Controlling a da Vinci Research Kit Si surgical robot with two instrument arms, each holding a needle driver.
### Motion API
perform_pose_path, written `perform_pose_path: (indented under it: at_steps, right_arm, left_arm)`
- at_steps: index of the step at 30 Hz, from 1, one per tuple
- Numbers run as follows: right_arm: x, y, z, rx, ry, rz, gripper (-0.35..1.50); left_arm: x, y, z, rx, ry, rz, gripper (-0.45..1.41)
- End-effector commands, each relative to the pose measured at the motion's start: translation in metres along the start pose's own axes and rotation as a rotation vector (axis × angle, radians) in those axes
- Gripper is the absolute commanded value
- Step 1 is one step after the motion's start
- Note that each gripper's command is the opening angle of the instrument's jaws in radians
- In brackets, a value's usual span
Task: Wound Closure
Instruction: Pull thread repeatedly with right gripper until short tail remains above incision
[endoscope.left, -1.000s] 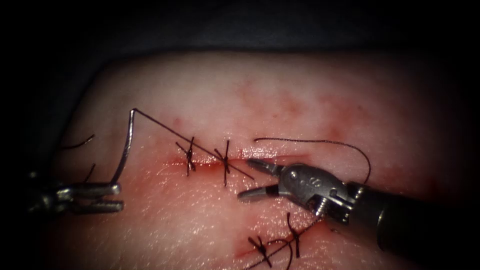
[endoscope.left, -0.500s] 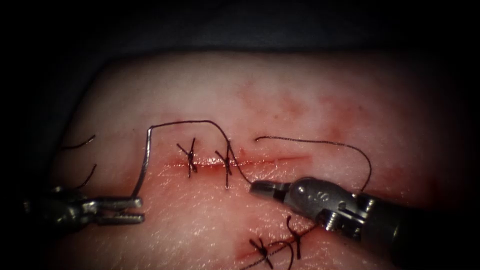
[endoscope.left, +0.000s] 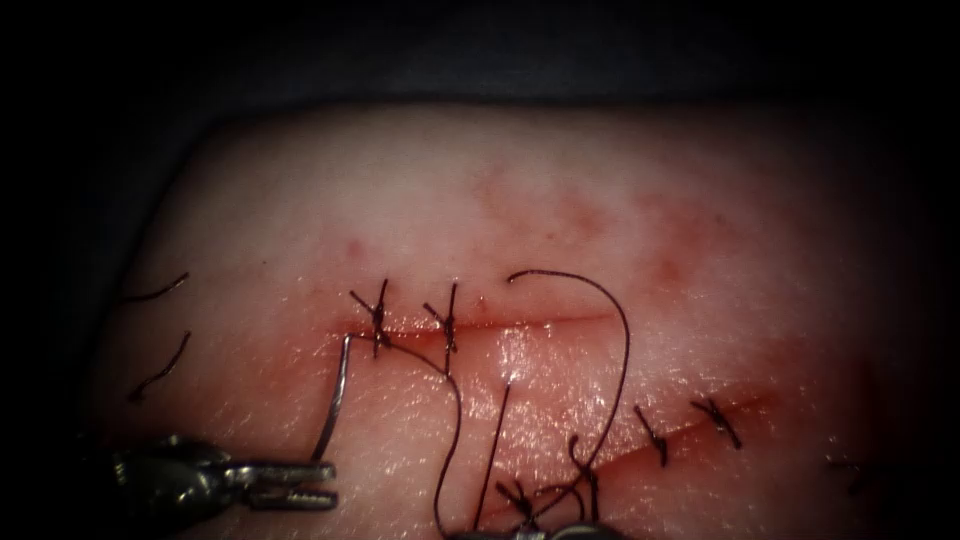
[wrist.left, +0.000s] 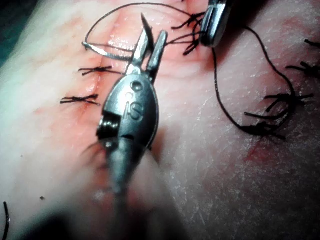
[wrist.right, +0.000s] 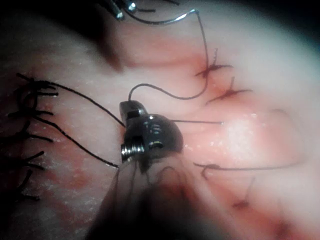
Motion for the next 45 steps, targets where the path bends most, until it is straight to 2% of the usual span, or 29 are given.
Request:
perform_pose_path:
  at_steps: [1, 3, 4, 5, 8, 11, 12, 13, 14, 17, 24, 27, 29, 30, 31, 32, 33, 34, 39, 41, 42, 45]
  right_arm:
    - [0.0005, 0.0015, 0.0006, -0.014, 0.032, -0.061, 0.93]
    - [0.0005, 0.0026, 0.0002, -0.023, 0.072, -0.121, 1.26]
    - [0.0005, 0.0039, -0.0005, -0.036, 0.112, -0.185, 1.33]
    - [0.0008, 0.0051, -0.0012, -0.039, 0.116, -0.232, 1.33]
    - [0.002, 0.0077, -0.0023, -0.046, 0.114, -0.285, 1.15]
    - [0.003, 0.0099, -0.0026, -0.085, 0.102, -0.343, 1.08]
    - [0.0033, 0.0111, -0.0024, -0.103, 0.092, -0.362, 1.2]
    - [0.0033, 0.0115, -0.0023, -0.109, 0.09, -0.381, 1.23]
    - [0.0033, 0.012, -0.0021, -0.115, 0.087, -0.387, 1.28]
    - [0.0029, 0.0132, -0.0014, -0.12, 0.085, -0.394, 1.28]
    - [0.0005, 0.0159, 0.0014, -0.138, 0.083, -0.393, 1.15]
    - [-0.0004, 0.0165, 0.0021, -0.136, 0.072, -0.398, 1.01]
    - [-0.001, 0.0166, 0.0025, -0.128, 0.054, -0.404, 0.78]
    - [-0.0012, 0.0166, 0.0026, -0.123, 0.044, -0.412, 0.51]
    - [-0.0015, 0.0165, 0.0026, -0.115, 0.032, -0.415, -0.15]
    - [-0.0016, 0.0165, 0.0025, -0.109, 0.01, -0.418, -0.35]
    - [-0.0016, 0.0165, 0.0023, -0.115, -0.017, -0.419, -0.35]
    - [-0.0016, 0.0161, 0.0016, -0.139, -0.081, -0.363, -0.35]
    - [-0.0009, 0.014, 0.0, -0.121, -0.112, -0.367, -0.35]
    - [-0.0004, 0.0124, -0.0005, -0.114, -0.11, -0.369, -0.35]
    - [0.0, 0.0103, -0.0007, -0.085, -0.1, -0.362, -0.35]
    - [0.0004, 0.0067, -0.0005, -0.044, -0.087, -0.375, -0.35]
  left_arm:
    - [-0.0002, -0.0004, 0.0002, 0.011, -0.012, 0.003, -0.45]
    - [0.0003, -0.0008, -0.001, 0.03, -0.041, -0.002, -0.45]
    - [0.0007, -0.0015, -0.0023, 0.049, -0.07, -0.009, -0.45]
    - [0.0012, -0.0024, -0.0039, 0.084, -0.093, 0.0, -0.45]
    - [0.0018, -0.004, -0.0064, 0.155, -0.111, 0.0, -0.45]
    - [0.0019, -0.0046, -0.0072, 0.171, -0.107, 0.004, -0.45]
    - [0.0019, -0.0049, -0.0072, 0.173, -0.11, 0.002, -0.45]
    - [0.0019, -0.0051, -0.0072, 0.175, -0.109, 0.006, -0.45]
    - [0.0019, -0.0053, -0.0072, 0.178, -0.108, 0.01, -0.45]
    - [0.0018, -0.0059, -0.0075, 0.194, -0.113, 0.02, -0.45]
    - [0.0018, -0.006, -0.0077, 0.214, -0.122, 0.022, -0.45]
    - [0.0017, -0.006, -0.0078, 0.215, -0.123, 0.023, -0.45]
    - [0.0017, -0.006, -0.0077, 0.216, -0.124, 0.023, -0.45]
    - [0.0017, -0.006, -0.0077, 0.219, -0.127, 0.023, -0.45]
    - [0.0016, -0.006, -0.0076, 0.219, -0.128, 0.023, -0.45]
    - [0.0016, -0.006, -0.0076, 0.22, -0.129, 0.023, -0.45]
    - [0.0016, -0.006, -0.0075, 0.221, -0.129, 0.024, -0.45]
    - [0.0014, -0.0061, -0.0073, 0.225, -0.133, 0.024, -0.45]
    - [0.0006, -0.0064, -0.0063, 0.233, -0.138, 0.022, -0.45]
    - [0.0002, -0.0066, -0.0057, 0.238, -0.141, 0.021, -0.45]
    - [-0.0003, -0.0067, -0.0053, 0.242, -0.143, 0.021, -0.45]
    - [-0.0013, -0.0068, -0.0046, 0.251, -0.146, 0.022, -0.45]
